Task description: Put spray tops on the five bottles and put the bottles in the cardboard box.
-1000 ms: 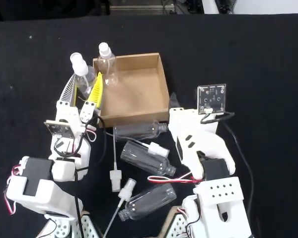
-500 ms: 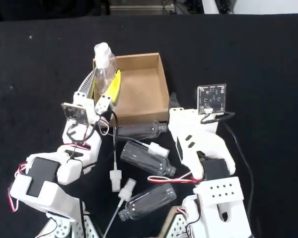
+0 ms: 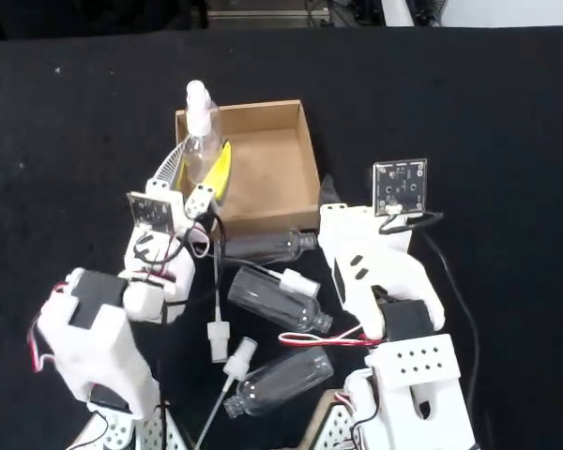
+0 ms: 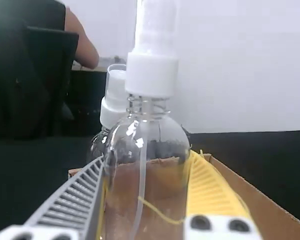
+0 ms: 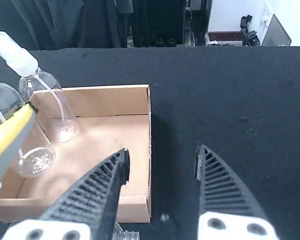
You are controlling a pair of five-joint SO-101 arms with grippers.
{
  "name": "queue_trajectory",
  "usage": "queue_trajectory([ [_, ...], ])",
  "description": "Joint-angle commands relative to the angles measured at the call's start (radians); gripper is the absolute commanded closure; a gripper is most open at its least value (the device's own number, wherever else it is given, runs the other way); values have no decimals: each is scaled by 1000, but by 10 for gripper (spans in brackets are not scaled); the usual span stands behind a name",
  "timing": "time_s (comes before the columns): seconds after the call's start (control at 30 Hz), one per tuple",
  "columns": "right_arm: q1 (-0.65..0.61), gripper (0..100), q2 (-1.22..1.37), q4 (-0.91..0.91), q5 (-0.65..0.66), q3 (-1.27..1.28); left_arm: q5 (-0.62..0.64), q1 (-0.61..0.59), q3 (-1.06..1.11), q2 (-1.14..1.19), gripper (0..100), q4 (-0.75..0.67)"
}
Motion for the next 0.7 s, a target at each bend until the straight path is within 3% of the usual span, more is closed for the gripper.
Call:
queue_trajectory([
  [0.0,20,801,-27,-29,3,-21,0,10,-31,58,970,-152],
  [0.67,15,801,-27,-29,2,-15,9,-7,-84,163,970,-175],
])
